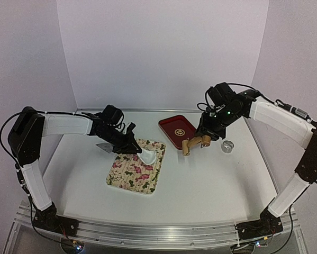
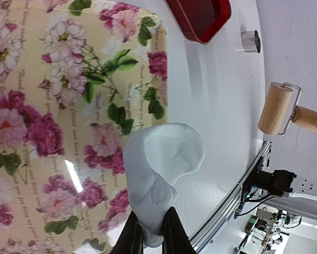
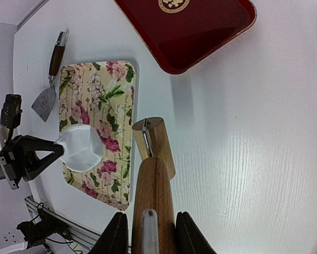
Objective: Roll out the dumpling wrappers from the dough
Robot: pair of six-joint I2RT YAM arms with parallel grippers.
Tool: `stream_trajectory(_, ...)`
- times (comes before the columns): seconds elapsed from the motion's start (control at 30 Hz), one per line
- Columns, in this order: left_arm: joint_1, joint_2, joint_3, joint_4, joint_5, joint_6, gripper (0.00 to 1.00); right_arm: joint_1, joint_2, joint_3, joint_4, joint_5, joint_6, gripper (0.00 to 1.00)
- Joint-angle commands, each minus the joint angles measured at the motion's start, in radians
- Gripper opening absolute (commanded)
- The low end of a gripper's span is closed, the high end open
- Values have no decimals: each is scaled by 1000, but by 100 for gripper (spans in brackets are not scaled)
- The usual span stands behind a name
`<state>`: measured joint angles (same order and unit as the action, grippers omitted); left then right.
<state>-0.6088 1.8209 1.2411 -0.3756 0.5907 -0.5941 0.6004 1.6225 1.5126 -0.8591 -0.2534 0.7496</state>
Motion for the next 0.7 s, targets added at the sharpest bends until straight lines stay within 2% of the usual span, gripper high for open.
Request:
stream_trajectory(0.0, 13, 7, 2, -59, -26, 111, 13, 19, 44, 117, 23, -56, -79, 0)
stream_trajectory(0.07, 16, 6, 8, -90, -61, 145, 19, 41, 75, 158, 19, -59, -101, 0)
stream_trajectory(0.3, 34, -56, -67, -137, -111, 201, 48, 166, 238, 334, -13, -46, -136, 0)
stream_trajectory(0.43, 37, -146, -87, -182, -196, 198, 64, 228, 342, 447, -32, -47, -140, 0)
stream_trajectory(0.57, 42, -224, -113, -223, -247, 188, 71, 255, 433, 544, -50, -74, -147, 0)
stream_trajectory(0.67, 55, -231, -145, -250, -271, 177, 71, 264, 476, 582, -55, -101, -156, 0)
